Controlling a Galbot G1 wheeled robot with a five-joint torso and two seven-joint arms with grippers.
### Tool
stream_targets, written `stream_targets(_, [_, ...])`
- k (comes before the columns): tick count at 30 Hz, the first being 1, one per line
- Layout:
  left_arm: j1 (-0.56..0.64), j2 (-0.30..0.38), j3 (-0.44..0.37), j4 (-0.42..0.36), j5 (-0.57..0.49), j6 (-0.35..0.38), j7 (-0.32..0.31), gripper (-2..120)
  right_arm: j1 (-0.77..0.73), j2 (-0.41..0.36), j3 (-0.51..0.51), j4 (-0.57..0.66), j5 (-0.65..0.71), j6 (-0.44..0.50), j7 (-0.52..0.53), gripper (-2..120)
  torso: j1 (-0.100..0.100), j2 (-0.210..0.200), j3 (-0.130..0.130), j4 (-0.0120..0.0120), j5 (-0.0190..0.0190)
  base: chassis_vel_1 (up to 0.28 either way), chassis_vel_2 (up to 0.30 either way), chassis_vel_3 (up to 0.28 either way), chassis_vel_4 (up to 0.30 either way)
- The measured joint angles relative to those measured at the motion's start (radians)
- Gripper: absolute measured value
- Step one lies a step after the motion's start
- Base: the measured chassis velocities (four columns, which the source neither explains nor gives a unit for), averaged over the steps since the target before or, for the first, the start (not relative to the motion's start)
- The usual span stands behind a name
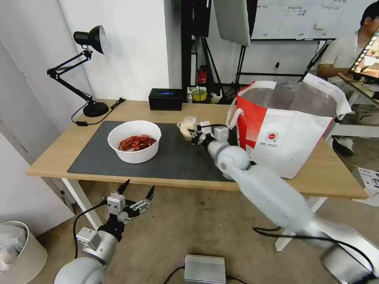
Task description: Pick up the trash from the table and place it into the takeout bag.
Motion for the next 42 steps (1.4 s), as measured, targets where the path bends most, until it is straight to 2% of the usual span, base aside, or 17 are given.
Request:
stream_targets(1, [0.000, 0.000, 0.000, 0.000, 0.000, 0.000, 0.000, 100, 0.000, 0.000, 0.000, 0.000, 0.000, 0.000, 0.000, 0, 0.000, 0.000, 0.000, 0.0000, 0.0000, 0.000, 0.000, 0.000, 0.000])
stream_targets(4, [0.001, -0.005, 0.007, -0.002, 0.006, 0.000, 0.000, 100, -0.058, -0.088, 0.067, 0.154, -0.003, -0.001, 0.018, 0, 0.000, 0.000, 0.000, 0.0001, -0.0001, 0.000, 0.000, 0.000, 0.000])
stream_targets(5, [0.001, -0.005, 0.007, -0.002, 0.006, 0.000, 0.000, 100, -0.058, -0.088, 0.067, 0.154, -0.003, -0.001, 0.018, 0, 0.000, 0.000, 0.000, 0.0001, -0.0001, 0.000, 0.000, 0.000, 0.000])
stream_targets(8, [0.002, -0.009, 0.014, -0.006, 0.011, 0.000, 0.000, 100, -0.078, -0.163, 0.133, 0.252, -0.022, -0.003, 0.046, 0, 0.000, 0.000, 0.000, 0.0001, 0.0001, 0.000, 0.000, 0.000, 0.000])
stream_targets(9, [0.002, -0.009, 0.014, -0.006, 0.011, 0.000, 0.000, 100, -0.078, -0.163, 0.133, 0.252, -0.022, -0.003, 0.046, 0, 0.000, 0.000, 0.000, 0.0001, 0.0001, 0.000, 0.000, 0.000, 0.000])
stream_targets(12, [0.003, -0.016, 0.020, -0.008, 0.020, 0.000, 0.000, 100, -0.073, -0.234, 0.195, 0.306, -0.092, -0.001, 0.055, 0, 0.000, 0.000, 0.000, 0.0001, 0.0001, 0.000, 0.000, 0.000, 0.000])
stream_targets(18, [0.004, -0.026, 0.030, -0.010, 0.031, 0.000, 0.000, 100, -0.069, -0.295, 0.254, 0.319, -0.200, 0.015, 0.050, 0, 0.000, 0.000, 0.000, 0.0001, 0.0001, 0.000, 0.000, 0.000, 0.000])
stream_targets(23, [0.004, -0.031, 0.033, -0.011, 0.037, 0.000, 0.001, 100, -0.067, -0.327, 0.280, 0.318, -0.234, -0.018, 0.146, 0, 0.000, 0.000, 0.000, 0.0001, 0.0001, 0.000, 0.000, 0.000, 0.000])
stream_targets(25, [0.004, -0.032, 0.034, -0.012, 0.038, 0.000, 0.001, 100, -0.058, -0.334, 0.287, 0.315, -0.210, -0.054, 0.208, 0, 0.000, 0.000, 0.000, 0.0002, 0.0000, 0.000, 0.000, 0.000, 0.000])
stream_targets(30, [0.004, -0.033, 0.034, -0.012, 0.038, 0.000, 0.001, 100, -0.039, -0.343, 0.297, 0.302, -0.144, -0.119, 0.285, 0, 0.000, 0.000, 0.000, 0.0003, -0.0001, 0.000, 0.000, 0.000, 0.000])
stream_targets(33, [0.005, -0.033, 0.033, -0.014, 0.038, 0.000, 0.001, 100, -0.020, -0.352, 0.303, 0.301, 0.043, -0.217, 0.393, 0, 0.000, 0.000, 0.000, 0.0001, 0.0000, 0.000, 0.000, 0.000, 0.000])
stream_targets(34, [0.005, -0.033, 0.033, -0.014, 0.038, 0.000, 0.001, 100, -0.020, -0.352, 0.303, 0.301, 0.043, -0.217, 0.393, 0, 0.000, 0.000, 0.000, 0.0001, 0.0000, 0.000, 0.000, 0.000, 0.000])
stream_targets(36, [0.005, -0.035, 0.033, -0.014, 0.038, 0.001, 0.002, 100, -0.010, -0.352, 0.306, 0.286, 0.147, -0.246, 0.455, 0, 0.000, 0.000, 0.000, 0.0003, -0.0003, 0.000, 0.000, 0.000, 0.000])
stream_targets(42, [0.004, -0.036, 0.032, -0.014, 0.038, 0.001, 0.002, 100, -0.010, -0.344, 0.307, 0.265, 0.190, -0.251, 0.480, 0, 0.000, 0.000, 0.000, 0.0002, -0.0002, 0.000, 0.000, 0.000, 0.000])
